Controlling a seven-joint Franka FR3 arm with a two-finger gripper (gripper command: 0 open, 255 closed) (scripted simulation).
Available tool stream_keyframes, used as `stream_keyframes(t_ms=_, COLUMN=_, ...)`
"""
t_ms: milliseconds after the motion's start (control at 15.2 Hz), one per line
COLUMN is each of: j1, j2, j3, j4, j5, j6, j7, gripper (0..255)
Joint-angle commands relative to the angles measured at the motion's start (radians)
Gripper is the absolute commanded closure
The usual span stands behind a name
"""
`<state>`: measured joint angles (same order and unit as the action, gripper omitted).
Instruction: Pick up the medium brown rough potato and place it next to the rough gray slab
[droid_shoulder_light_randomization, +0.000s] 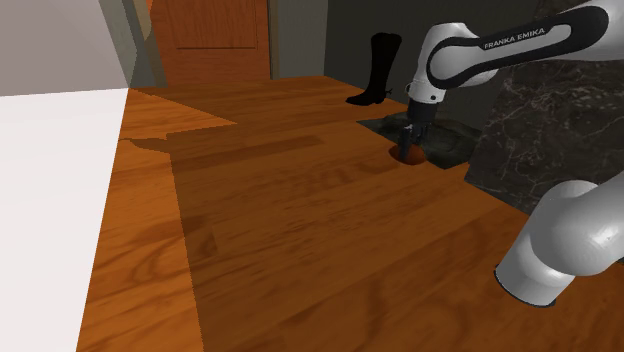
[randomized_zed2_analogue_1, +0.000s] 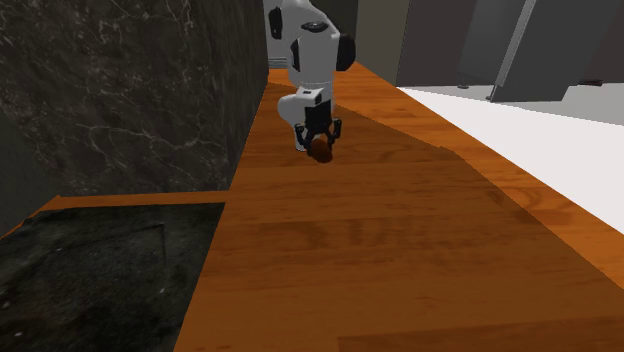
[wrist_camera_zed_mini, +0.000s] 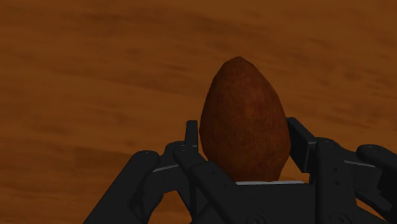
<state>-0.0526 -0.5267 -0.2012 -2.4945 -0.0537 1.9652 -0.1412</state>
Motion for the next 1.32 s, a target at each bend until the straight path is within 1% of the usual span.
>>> stream_keyframes(t_ms=0, j1=-0.009, j2=0.057, j3=-0.033, j4=0.047, j5=-0.007, j6=0.009, j7=-0.041, gripper=255)
stream_keyframes(t_ms=330, j1=-0.023, j2=0.221, j3=-0.112, j4=0.199, j5=0.004, j6=0.02, j7=-0.149, gripper=255)
stream_keyframes(t_ms=594, j1=-0.034, j2=0.359, j3=-0.169, j4=0.339, j5=0.039, j6=0.012, j7=-0.24, gripper=255)
stream_keyframes(t_ms=990, j1=-0.072, j2=0.584, j3=-0.232, j4=0.585, j5=0.126, j6=-0.031, j7=-0.379, gripper=255)
stream_keyframes(t_ms=1188, j1=-0.108, j2=0.705, j3=-0.249, j4=0.729, j5=0.18, j6=-0.07, j7=-0.443, gripper=255)
stream_keyframes(t_ms=1254, j1=-0.128, j2=0.76, j3=-0.255, j4=0.798, j5=0.205, j6=-0.091, j7=-0.469, gripper=255)
